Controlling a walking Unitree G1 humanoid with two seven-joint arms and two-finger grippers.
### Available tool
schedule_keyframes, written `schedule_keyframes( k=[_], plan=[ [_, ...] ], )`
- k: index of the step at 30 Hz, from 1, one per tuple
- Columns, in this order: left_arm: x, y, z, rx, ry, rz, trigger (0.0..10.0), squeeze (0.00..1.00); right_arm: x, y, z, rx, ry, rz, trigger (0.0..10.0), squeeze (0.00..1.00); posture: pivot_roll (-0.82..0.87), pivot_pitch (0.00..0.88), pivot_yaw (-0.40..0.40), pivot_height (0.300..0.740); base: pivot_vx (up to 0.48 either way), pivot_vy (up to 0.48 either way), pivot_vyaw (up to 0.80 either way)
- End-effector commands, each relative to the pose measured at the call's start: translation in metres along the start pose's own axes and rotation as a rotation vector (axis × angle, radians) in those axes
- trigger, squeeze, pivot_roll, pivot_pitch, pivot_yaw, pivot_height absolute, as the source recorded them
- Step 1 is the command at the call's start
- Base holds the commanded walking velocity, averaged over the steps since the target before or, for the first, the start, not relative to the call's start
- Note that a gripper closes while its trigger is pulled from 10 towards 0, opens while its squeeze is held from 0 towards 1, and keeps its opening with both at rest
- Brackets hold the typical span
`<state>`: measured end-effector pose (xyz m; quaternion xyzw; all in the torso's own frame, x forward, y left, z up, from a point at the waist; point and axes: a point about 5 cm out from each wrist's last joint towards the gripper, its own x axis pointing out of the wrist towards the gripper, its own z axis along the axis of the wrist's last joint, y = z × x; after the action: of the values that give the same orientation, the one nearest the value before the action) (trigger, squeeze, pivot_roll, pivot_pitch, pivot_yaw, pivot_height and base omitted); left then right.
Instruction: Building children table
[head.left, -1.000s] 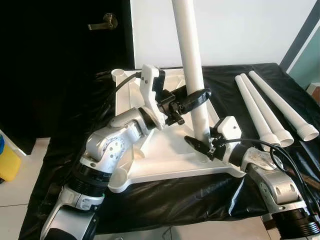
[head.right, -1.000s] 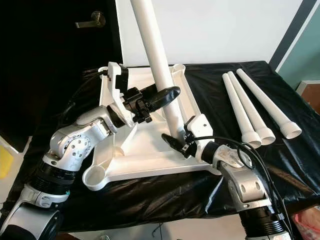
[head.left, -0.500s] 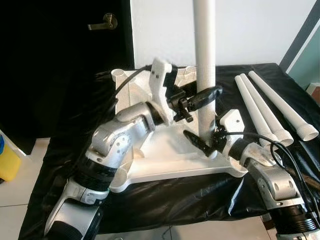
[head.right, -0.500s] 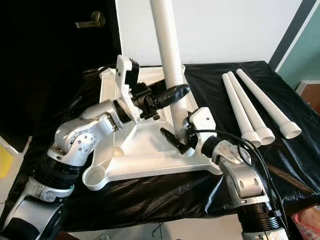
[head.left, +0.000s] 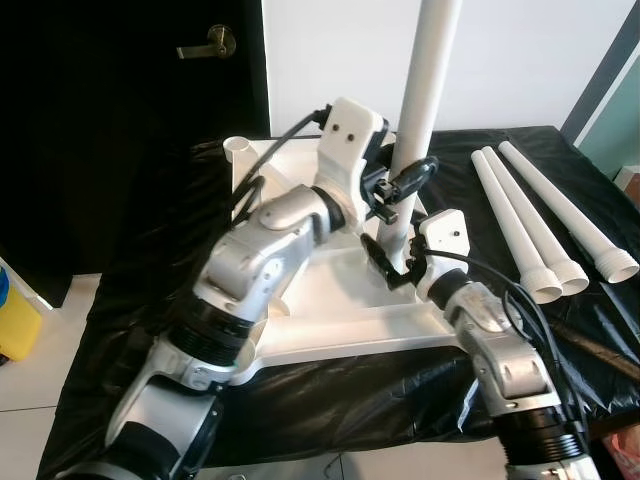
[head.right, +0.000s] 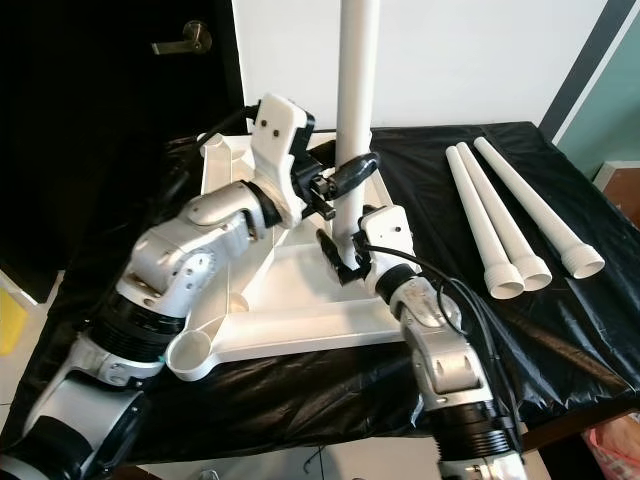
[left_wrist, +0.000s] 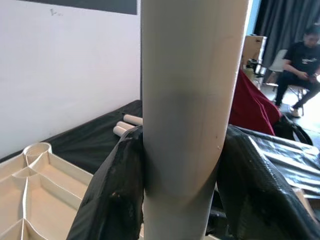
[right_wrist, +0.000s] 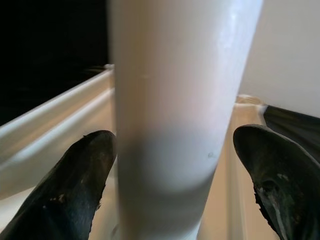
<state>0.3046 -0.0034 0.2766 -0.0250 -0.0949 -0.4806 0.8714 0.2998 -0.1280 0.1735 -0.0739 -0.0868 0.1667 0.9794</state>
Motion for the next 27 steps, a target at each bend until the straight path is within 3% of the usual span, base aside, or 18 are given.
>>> schedule_keyframes(
  k=[1, 6, 20, 21, 22, 23, 24, 27],
  plan=[
    [0.005, -0.001, 0.005, -0.006, -0.006, 0.032, 10.0, 0.00, 0.002, -0.002, -0.004, 0.001, 0.015, -0.042, 10.0, 0.00, 0.00, 0.000, -0.043, 0.740, 0.000, 0.000, 0.00],
    [0.013, -0.004, 0.011, -0.076, -0.042, 0.074, 10.0, 0.00, 0.010, 0.001, -0.005, 0.017, 0.001, -0.120, 10.0, 0.00, 0.00, 0.000, -0.041, 0.740, 0.000, 0.000, 0.00],
    [0.019, -0.012, 0.016, -0.080, -0.064, 0.074, 10.0, 0.00, 0.021, 0.001, -0.001, 0.016, -0.034, -0.185, 10.0, 0.00, 0.00, 0.000, -0.044, 0.740, 0.000, 0.000, 0.00],
    [0.020, -0.013, 0.016, -0.080, -0.062, 0.072, 10.0, 0.00, 0.021, 0.001, -0.002, 0.016, -0.035, -0.196, 7.9, 0.00, 0.01, 0.000, -0.045, 0.740, 0.000, 0.000, 0.00],
    [0.020, -0.013, 0.016, -0.080, -0.062, 0.072, 10.0, 0.00, 0.021, 0.001, -0.002, 0.016, -0.035, -0.196, 7.9, 0.00, 0.01, 0.000, -0.045, 0.740, 0.000, 0.000, 0.00],
    [0.020, -0.014, 0.016, -0.079, -0.061, 0.070, 10.0, 0.00, 0.022, 0.000, -0.002, 0.018, -0.034, -0.201, 2.3, 0.00, 0.01, 0.000, -0.046, 0.740, 0.000, 0.000, 0.00],
    [0.020, -0.015, 0.017, -0.079, -0.060, 0.070, 10.0, 0.00, 0.022, 0.000, -0.003, 0.017, -0.034, -0.207, 0.4, 0.00, 0.01, 0.000, -0.046, 0.740, 0.000, 0.000, 0.00],
    [0.021, -0.016, 0.017, -0.079, -0.059, 0.069, 10.0, 0.00, 0.022, -0.001, -0.003, 0.018, -0.035, -0.211, 0.0, 0.00, 0.01, 0.000, -0.044, 0.740, 0.000, 0.000, 0.00]
  ],
)
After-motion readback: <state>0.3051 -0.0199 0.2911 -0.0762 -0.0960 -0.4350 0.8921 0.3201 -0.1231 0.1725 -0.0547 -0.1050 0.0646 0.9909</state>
